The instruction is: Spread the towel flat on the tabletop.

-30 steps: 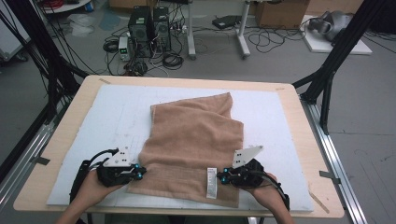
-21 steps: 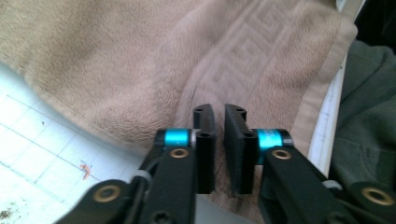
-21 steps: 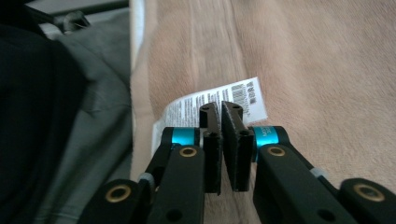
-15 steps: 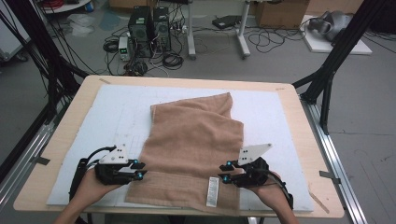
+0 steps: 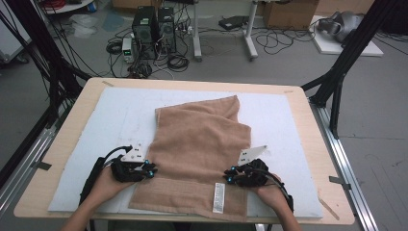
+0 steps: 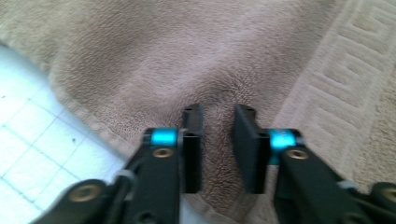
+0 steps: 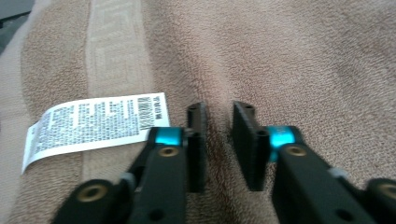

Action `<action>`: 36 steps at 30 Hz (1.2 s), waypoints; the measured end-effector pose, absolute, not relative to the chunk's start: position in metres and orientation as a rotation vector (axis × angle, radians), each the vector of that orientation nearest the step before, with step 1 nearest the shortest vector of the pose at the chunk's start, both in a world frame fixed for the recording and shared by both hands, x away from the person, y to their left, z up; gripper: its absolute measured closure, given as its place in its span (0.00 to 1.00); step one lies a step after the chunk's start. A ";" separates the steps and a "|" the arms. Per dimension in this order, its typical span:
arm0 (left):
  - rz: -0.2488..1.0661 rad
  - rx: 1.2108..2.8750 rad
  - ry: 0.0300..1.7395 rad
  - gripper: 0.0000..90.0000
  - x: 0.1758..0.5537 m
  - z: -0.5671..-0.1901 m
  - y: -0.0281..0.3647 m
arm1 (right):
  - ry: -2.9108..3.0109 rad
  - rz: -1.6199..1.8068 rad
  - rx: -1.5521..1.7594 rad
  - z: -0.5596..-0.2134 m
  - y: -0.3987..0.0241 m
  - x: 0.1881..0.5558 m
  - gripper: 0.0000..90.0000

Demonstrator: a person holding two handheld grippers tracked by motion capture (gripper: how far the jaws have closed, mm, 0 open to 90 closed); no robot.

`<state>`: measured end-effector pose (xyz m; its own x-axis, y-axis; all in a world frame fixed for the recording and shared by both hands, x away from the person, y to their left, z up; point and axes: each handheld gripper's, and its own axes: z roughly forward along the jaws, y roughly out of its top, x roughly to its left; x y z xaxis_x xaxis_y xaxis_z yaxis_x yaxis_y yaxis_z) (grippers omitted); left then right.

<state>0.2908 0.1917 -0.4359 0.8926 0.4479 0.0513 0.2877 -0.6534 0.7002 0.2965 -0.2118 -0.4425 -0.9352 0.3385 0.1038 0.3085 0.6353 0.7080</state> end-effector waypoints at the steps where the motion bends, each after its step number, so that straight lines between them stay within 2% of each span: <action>1: 0.296 2.335 0.514 0.93 0.289 -0.435 0.191 | 2.804 1.194 0.546 -0.442 -0.211 0.296 0.91; 20: 0.294 2.251 0.474 0.95 0.245 -0.422 0.211 | 2.841 1.255 0.419 -0.425 -0.208 0.266 0.93; 29: 0.278 2.241 0.405 0.95 0.222 -0.404 0.217 | 2.835 1.292 0.325 -0.405 -0.207 0.248 0.93; 36: 0.274 2.230 0.447 0.95 0.226 -0.411 0.217 | 2.827 1.265 0.326 -0.403 -0.205 0.247 0.93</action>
